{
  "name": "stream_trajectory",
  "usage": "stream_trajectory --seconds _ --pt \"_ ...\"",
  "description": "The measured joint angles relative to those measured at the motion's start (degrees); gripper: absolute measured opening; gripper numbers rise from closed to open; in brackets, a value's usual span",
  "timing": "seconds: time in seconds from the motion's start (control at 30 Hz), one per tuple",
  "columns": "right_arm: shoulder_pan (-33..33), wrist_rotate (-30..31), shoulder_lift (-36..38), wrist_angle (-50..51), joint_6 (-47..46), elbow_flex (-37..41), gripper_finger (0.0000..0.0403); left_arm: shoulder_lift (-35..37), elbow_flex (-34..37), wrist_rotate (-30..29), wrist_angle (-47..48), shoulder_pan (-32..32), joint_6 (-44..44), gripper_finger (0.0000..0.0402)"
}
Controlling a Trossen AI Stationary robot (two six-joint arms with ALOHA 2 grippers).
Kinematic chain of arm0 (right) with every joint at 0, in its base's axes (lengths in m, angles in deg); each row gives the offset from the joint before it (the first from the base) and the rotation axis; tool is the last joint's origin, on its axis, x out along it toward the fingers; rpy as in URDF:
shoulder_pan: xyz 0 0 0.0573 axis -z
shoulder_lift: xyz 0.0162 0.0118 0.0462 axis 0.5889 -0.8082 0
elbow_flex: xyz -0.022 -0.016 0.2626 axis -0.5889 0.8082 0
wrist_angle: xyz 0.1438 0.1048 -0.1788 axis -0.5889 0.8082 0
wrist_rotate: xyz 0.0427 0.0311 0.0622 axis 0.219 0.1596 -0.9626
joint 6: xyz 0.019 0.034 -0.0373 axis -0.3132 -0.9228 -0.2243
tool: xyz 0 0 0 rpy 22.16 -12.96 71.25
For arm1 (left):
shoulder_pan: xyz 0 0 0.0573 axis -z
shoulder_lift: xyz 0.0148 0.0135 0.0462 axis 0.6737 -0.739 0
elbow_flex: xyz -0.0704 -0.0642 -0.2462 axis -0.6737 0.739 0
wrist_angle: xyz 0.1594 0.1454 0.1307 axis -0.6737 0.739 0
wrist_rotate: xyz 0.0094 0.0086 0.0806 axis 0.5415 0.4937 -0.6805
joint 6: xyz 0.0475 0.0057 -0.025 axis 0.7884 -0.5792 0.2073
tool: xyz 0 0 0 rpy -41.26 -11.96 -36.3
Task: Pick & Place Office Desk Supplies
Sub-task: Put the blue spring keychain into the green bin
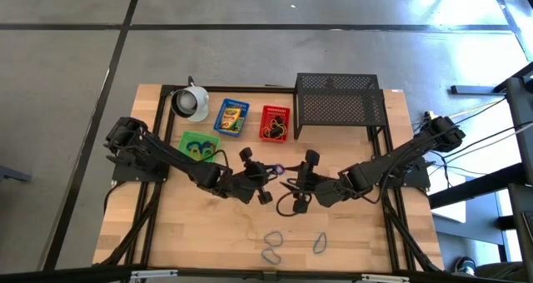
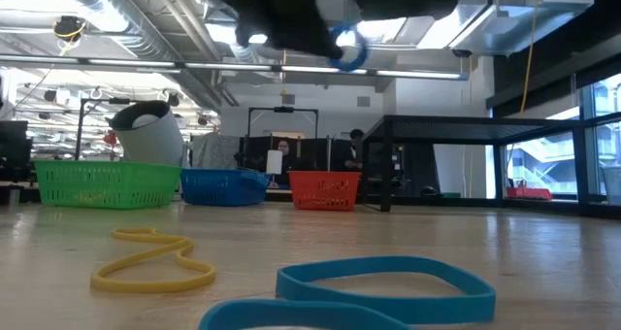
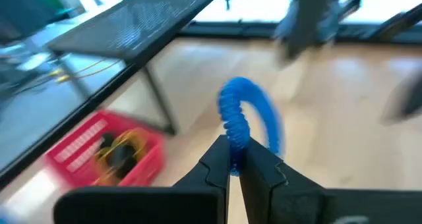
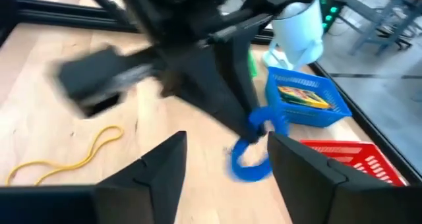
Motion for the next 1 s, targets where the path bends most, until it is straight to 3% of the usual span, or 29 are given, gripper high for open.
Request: stream_trajectory --seconds 0.2,0.53,0.73,0.83,1.0 --pt "-1.74 0.3 0.0 0.09 2.9 0.0 0.0234 3.48 0.0 -2.24 18.78 -0.02 -12.14 0.0013" --pt "-2.45 0.37 0.0 0.24 3.54 0.0 0.0236 12.83 0.0 -3.9 61.12 3.02 -39.1 0.0013" --pt "-2.38 0.41 0.0 0.26 3.54 0.0 0.0236 14.93 0.0 1.31 82.8 2.99 -58.93 0.0017" --pt "-2.3 0.43 0.0 0.24 3.54 0.0 0.0236 14.97 1.69 5.55 88.02 2.98 -66.19 0.0018" --pt "-2.3 0.43 0.0 0.24 3.08 0.0 0.0236 14.94 7.51 10.01 85.99 2.65 -71.29 0.0018"
